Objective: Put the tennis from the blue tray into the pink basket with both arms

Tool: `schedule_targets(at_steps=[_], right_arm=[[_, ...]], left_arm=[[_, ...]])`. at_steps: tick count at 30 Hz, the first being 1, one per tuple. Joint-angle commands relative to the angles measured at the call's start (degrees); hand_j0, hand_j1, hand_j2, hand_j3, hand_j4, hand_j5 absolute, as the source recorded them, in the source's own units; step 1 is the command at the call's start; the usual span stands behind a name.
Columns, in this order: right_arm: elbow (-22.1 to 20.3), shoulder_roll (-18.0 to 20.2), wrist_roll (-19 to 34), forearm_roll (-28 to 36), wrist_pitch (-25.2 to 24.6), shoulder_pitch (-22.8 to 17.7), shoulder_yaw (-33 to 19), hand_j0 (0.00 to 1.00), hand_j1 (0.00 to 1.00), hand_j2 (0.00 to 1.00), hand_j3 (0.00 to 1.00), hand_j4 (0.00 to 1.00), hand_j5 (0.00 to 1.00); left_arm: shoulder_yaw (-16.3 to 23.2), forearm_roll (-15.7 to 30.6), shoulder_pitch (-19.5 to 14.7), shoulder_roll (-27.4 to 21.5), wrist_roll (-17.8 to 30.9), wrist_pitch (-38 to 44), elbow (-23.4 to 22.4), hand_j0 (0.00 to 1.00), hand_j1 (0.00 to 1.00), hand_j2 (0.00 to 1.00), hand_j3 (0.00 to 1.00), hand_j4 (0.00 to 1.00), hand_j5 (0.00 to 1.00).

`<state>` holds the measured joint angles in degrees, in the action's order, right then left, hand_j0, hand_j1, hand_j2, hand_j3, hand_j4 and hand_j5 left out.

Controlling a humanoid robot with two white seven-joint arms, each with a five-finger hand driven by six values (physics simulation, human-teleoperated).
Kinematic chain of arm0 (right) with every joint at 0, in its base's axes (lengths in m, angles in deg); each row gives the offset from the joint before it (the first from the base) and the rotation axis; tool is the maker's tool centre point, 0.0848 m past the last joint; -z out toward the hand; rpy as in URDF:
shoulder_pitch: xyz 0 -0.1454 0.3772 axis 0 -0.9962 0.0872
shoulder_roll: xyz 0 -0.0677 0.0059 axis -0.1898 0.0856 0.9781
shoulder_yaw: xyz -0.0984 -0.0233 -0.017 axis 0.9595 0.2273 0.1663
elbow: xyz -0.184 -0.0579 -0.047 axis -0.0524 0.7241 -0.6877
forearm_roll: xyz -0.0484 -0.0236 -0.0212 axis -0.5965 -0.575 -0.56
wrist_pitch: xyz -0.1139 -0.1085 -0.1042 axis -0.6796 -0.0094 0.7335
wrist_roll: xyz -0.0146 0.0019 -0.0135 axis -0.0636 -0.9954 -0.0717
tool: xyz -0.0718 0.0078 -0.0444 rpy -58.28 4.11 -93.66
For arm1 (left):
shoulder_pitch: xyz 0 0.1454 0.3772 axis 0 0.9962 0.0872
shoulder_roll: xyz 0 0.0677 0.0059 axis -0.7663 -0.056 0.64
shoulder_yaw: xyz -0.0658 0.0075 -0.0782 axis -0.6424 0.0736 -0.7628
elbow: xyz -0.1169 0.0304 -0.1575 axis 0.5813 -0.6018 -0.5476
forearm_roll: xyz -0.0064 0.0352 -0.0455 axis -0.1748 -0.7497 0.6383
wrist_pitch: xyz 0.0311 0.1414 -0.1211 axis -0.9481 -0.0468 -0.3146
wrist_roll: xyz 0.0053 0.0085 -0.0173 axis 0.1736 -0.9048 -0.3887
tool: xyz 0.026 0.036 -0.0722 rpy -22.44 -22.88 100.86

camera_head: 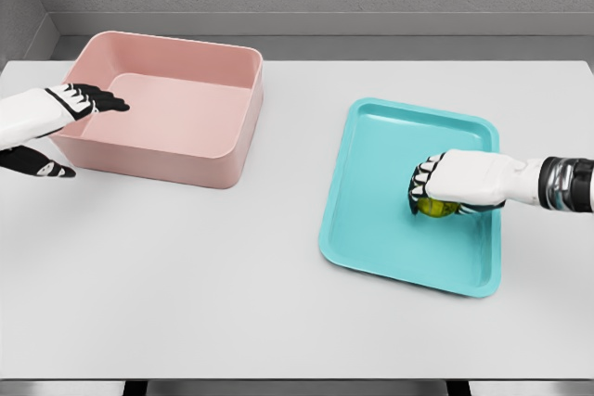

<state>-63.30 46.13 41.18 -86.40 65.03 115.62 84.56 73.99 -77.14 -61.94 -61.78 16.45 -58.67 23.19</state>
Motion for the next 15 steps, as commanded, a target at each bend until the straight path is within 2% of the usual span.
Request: schedule_targets(at_steps=[1,15], right_arm=[[-0.01,-0.36,0.00,0.19,-0.11,0.09,0.09,0.57,0.57,0.57,0.57,0.57,0.57],[-0.10,-2.55,-0.09,0.28,0.59,4.48,2.29,0.57,0.57,0.57,0.57,0.57,0.57]], left_arm=[[-0.06,0.46,0.00,-0.05,-0.03,0.10,0.06,1.00,1.00,1.00,1.00,1.00,1.00],[-0.06,0.46,0.00,-0.14,-0.03,0.10,-0.03,1.00,1.00,1.00,1.00,1.00,1.00]])
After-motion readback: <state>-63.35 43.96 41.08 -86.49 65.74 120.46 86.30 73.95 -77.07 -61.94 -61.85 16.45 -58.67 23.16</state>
